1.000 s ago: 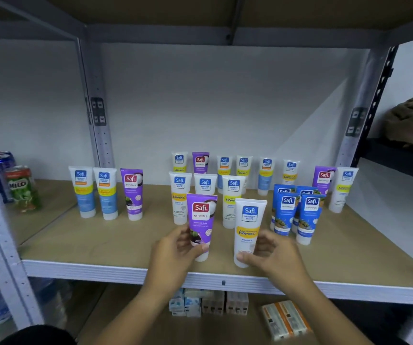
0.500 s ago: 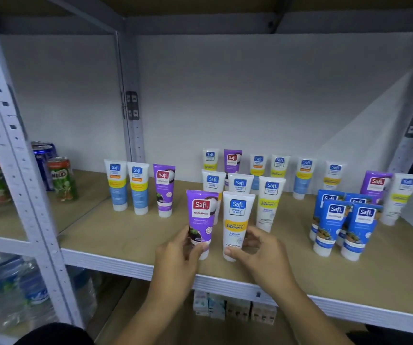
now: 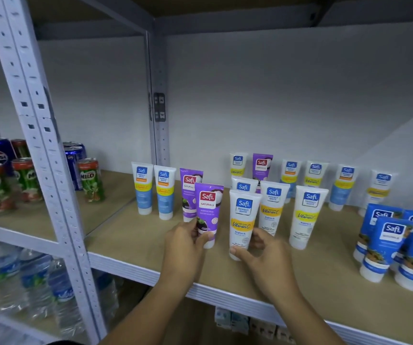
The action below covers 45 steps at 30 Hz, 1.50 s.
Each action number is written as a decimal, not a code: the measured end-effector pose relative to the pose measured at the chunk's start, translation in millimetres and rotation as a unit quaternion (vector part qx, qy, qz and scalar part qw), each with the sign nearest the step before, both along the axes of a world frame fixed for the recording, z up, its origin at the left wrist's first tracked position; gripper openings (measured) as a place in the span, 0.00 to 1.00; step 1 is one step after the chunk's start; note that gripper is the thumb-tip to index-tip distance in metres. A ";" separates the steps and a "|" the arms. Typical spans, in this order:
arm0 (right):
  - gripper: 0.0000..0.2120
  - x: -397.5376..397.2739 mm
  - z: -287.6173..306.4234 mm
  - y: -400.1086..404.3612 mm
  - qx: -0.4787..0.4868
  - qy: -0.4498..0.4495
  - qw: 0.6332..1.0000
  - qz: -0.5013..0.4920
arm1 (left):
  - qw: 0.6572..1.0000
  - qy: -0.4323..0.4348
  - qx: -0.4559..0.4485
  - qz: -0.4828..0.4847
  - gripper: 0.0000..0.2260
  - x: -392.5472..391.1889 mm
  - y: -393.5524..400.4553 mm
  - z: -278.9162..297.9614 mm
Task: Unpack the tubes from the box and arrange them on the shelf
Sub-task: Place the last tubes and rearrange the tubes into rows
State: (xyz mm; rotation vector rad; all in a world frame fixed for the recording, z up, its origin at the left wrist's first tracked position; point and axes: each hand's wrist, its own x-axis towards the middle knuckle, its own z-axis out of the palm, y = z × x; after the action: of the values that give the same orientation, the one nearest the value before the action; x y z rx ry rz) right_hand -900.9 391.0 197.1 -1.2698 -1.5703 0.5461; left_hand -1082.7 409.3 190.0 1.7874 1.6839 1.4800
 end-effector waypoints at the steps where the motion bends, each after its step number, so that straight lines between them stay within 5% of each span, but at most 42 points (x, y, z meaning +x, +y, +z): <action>1: 0.17 0.1 -0.7 0.8 0.002 0.001 1.000 -0.001 | 1.000 -0.008 -0.001 -0.002 0.06 0.5 3.1 0.8; 45: 0.16 -0.6 -5.3 -2.1 0.028 -0.006 1.000 -0.011 | 0.999 -0.034 0.022 -0.031 0.12 17.1 69.6 -13.4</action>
State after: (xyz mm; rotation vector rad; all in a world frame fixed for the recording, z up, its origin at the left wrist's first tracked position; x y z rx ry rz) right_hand -901.5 388.9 191.8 -1.2494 -1.5693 0.4782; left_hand -1065.6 478.9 176.6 1.7741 1.5608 1.5456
